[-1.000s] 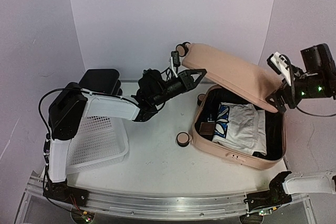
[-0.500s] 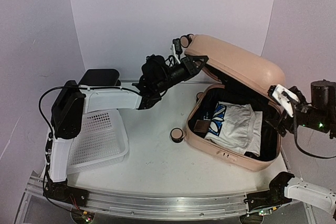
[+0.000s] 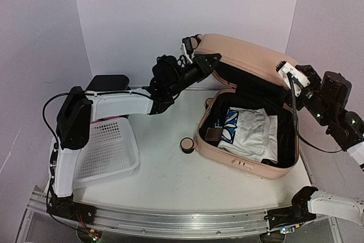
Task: Open, take out, and arrange the luggage
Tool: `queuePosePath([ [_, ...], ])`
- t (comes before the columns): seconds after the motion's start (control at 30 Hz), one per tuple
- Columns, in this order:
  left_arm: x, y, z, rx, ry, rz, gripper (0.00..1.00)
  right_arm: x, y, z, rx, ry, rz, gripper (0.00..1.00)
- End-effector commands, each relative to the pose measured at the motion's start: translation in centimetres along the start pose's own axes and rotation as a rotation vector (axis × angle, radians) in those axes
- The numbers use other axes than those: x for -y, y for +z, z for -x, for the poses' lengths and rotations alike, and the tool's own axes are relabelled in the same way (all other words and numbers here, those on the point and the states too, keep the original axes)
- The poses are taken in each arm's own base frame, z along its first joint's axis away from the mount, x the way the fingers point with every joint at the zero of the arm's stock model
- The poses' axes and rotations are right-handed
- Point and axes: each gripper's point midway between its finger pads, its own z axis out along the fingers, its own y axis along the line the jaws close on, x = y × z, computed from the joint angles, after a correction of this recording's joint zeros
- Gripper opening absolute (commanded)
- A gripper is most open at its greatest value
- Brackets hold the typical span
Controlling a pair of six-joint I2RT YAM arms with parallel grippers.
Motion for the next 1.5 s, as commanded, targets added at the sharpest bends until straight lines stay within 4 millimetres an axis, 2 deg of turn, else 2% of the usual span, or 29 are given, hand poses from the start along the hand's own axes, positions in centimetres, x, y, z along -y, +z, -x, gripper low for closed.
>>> queuePosePath([
  [0.0,5.5,-0.6,7.6,0.185,0.086,-0.102,0.1,3.5,0.2,4.2,0.147,0.015,-0.108,0.71],
  [0.07,4.9,-1.1,7.1,0.17,0.075,-0.083,0.15,3.5,0.7,4.7,0.15,-0.02,-0.093,0.55],
  [0.1,4.7,-1.3,6.8,0.161,0.075,-0.073,0.21,3.8,0.9,4.8,0.138,-0.029,-0.101,0.49],
  [0.17,4.5,-2.1,6.0,0.124,0.081,-0.063,0.29,4.3,1.3,5.0,0.114,-0.049,-0.106,0.27],
  [0.23,4.3,-3.0,4.3,0.049,0.087,-0.068,0.39,4.2,1.3,5.4,0.113,-0.063,-0.063,0.12],
  [0.3,4.5,-4.3,1.9,-0.057,0.105,-0.094,0.5,4.4,1.4,5.8,0.105,-0.072,-0.037,0.02],
  [0.4,5.1,-7.9,-2.4,-0.253,0.135,-0.137,0.65,4.8,1.8,5.6,0.057,-0.084,-0.023,0.0],
  [0.5,6.1,-13.2,-7.4,-0.432,0.224,-0.148,0.78,5.5,2.0,5.4,0.009,-0.076,-0.025,0.0],
  [0.57,6.1,-16.9,-11.8,-0.555,0.382,-0.068,0.84,5.8,1.7,5.5,0.005,-0.047,-0.016,0.0],
  [0.63,5.9,-20.2,-16.8,-0.692,0.679,0.0,0.89,6.3,1.4,5.5,-0.012,-0.027,-0.007,0.0],
  [0.7,5.1,-22.1,-20.3,-0.817,0.771,0.049,0.89,6.6,1.2,5.5,-0.039,0.004,0.015,0.0],
  [0.8,4.9,-21.2,-21.8,-0.874,0.864,0.043,0.85,6.6,1.1,5.7,-0.075,0.051,0.064,0.0],
  [0.9,5.2,-18.6,-23.4,-0.914,0.979,-0.031,0.86,6.7,1.2,5.6,-0.127,0.092,0.103,0.0],
  [1.07,4.8,-14.1,-27.3,-0.987,1.093,-0.138,0.89,7.6,1.8,5.3,-0.211,0.116,0.087,0.0],
  [1.17,4.2,-12.6,-29.6,-1.049,1.141,-0.178,0.9,8.4,2.1,5.3,-0.265,0.135,0.082,0.0],
  [1.23,3.9,-12.7,-31.3,-1.098,1.145,-0.244,0.9,9.4,2.4,5.0,-0.308,0.131,0.034,0.0],
  [1.33,3.5,-13.9,-32.8,-1.163,1.136,-0.319,0.89,11.3,3.4,4.2,-0.414,0.09,-0.075,0.0],
  [1.4,2.0,-14.7,-33.4,-1.204,1.155,-0.296,0.88,11.9,3.8,3.8,-0.457,0.061,-0.116,0.0],
  [1.47,0.1,-15.6,-33.5,-1.247,1.171,-0.252,0.83,12.5,3.8,3.5,-0.486,0.055,-0.154,0.0],
])
